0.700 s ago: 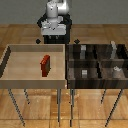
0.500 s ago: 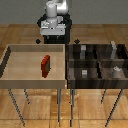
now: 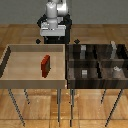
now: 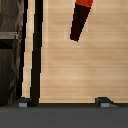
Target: Place the box of cereal into the appropriate compartment.
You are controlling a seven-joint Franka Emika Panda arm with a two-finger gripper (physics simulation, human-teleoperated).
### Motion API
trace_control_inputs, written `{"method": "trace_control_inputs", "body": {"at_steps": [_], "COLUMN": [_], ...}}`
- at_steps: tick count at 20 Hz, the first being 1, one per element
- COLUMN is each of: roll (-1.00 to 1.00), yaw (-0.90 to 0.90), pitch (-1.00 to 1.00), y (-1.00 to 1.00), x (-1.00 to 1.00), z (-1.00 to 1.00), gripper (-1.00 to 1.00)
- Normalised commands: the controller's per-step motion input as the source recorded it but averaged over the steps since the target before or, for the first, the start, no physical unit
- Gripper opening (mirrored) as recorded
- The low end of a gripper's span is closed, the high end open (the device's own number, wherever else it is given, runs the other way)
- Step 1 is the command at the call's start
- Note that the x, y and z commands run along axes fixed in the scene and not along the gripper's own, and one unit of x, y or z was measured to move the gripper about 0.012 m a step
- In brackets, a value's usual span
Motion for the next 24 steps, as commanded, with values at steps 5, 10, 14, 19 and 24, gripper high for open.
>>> {"method": "trace_control_inputs", "body": {"at_steps": [5, 10, 14, 19, 24], "roll": [0.0, 0.0, 0.0, 0.0, 0.0], "yaw": [0.0, 0.0, 0.0, 0.0, 0.0], "pitch": [0.0, 0.0, 0.0, 0.0, 0.0], "y": [-0.2, 0.0, 0.0, 0.0, 0.0], "x": [0.2, 0.6, 0.5, 0.2, 0.6], "z": [0.0, 0.0, 0.0, 0.0, 0.0], "gripper": [1.0, 1.0, 1.0, 1.0, 1.0]}}
